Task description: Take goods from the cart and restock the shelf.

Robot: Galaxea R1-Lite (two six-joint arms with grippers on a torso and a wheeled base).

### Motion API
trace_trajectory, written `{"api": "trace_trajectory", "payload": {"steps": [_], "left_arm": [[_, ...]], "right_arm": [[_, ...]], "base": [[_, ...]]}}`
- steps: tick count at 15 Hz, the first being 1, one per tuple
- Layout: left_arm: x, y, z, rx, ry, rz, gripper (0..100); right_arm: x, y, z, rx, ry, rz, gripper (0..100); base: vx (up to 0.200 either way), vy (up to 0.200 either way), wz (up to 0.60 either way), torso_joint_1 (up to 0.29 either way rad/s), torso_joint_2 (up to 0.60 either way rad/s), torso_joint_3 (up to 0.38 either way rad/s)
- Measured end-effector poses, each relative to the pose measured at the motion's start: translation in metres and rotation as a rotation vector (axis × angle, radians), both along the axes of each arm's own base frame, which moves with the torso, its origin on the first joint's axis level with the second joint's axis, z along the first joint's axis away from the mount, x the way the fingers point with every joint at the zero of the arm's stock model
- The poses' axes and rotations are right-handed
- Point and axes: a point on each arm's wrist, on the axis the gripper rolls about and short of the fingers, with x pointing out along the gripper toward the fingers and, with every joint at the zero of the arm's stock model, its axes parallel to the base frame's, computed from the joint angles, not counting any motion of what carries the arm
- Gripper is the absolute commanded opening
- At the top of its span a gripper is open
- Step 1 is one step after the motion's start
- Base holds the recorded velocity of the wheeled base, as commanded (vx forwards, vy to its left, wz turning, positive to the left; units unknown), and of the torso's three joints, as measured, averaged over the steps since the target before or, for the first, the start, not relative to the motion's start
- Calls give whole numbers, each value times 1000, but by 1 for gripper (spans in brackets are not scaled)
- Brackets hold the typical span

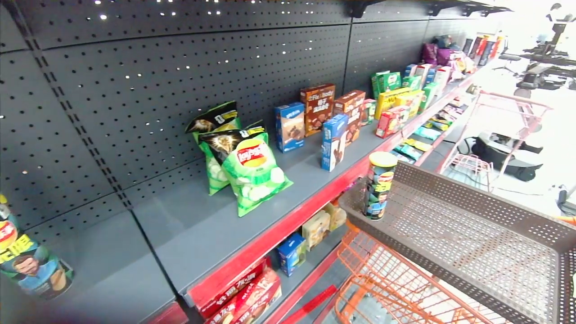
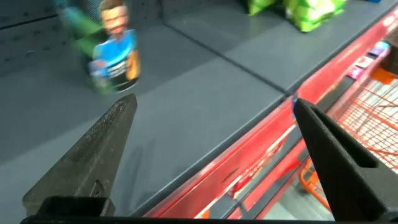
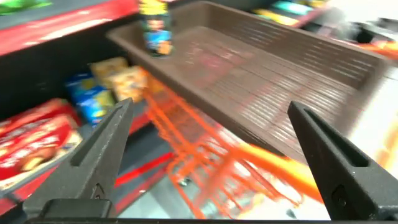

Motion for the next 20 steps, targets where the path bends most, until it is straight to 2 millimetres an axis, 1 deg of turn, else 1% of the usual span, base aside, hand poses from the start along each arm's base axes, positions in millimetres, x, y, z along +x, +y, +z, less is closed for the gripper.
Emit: {"api": "trace_trajectory", "payload": {"steps": [5, 6, 20], "left_arm": [[0, 0, 0, 0, 0, 0, 100], [0, 0, 0, 0, 0, 1, 100], [0, 0, 0, 0, 0, -1, 100]], "right_arm": [[0, 0, 0, 0, 0, 0, 100], [0, 0, 0, 0, 0, 0, 100], [0, 0, 0, 0, 0, 0, 100]], "base": [[0, 0, 0, 0, 0, 0], [0, 0, -600, 2, 7, 2], [0, 0, 0, 0, 0, 0]]}}
